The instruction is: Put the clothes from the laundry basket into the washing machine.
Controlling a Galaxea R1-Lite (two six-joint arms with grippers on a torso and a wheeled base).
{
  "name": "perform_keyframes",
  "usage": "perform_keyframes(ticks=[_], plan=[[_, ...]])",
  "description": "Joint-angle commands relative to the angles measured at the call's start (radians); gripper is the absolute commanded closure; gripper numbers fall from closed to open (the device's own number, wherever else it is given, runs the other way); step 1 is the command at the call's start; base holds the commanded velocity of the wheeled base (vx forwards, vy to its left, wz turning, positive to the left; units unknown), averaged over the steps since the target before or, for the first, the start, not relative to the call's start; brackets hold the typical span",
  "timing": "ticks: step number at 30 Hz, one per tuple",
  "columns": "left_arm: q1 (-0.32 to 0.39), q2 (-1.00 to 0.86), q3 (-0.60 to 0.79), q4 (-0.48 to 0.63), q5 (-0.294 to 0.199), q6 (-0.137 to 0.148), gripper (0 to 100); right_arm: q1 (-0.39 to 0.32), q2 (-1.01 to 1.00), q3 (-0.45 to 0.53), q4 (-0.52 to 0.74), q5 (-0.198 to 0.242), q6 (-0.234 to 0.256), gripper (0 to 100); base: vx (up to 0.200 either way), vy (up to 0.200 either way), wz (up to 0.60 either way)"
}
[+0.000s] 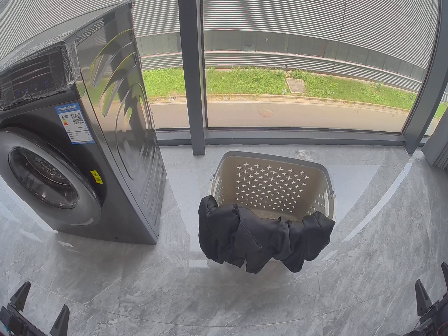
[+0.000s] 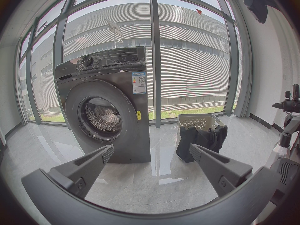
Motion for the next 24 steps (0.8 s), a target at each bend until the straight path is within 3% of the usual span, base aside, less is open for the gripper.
perform_keyframes(ticks=[1, 3, 18, 24], plan=[[0.0, -0.017, 0.018, 0.0, 0.0, 0.0, 0, 0.0, -0.016, 0.018, -0.001, 0.0, 0.0, 0, 0.0, -0.2, 0.0], [0.0, -0.017, 0.018, 0.0, -0.002, 0.002, 0, 0.0, -0.016, 0.018, -0.001, 0.0, 0.0, 0, 0.0, -0.2, 0.0], [0.0, -0.017, 0.018, 0.0, 0.0, 0.0, 0, 0.0, -0.016, 0.018, -0.001, 0.0, 0.0, 0, 0.0, 0.0, 0.0], [0.0, -0.017, 0.018, 0.0, 0.0, 0.0, 0, 0.0, -0.016, 0.018, -0.001, 0.0, 0.0, 0, 0.2, 0.0, 0.0]])
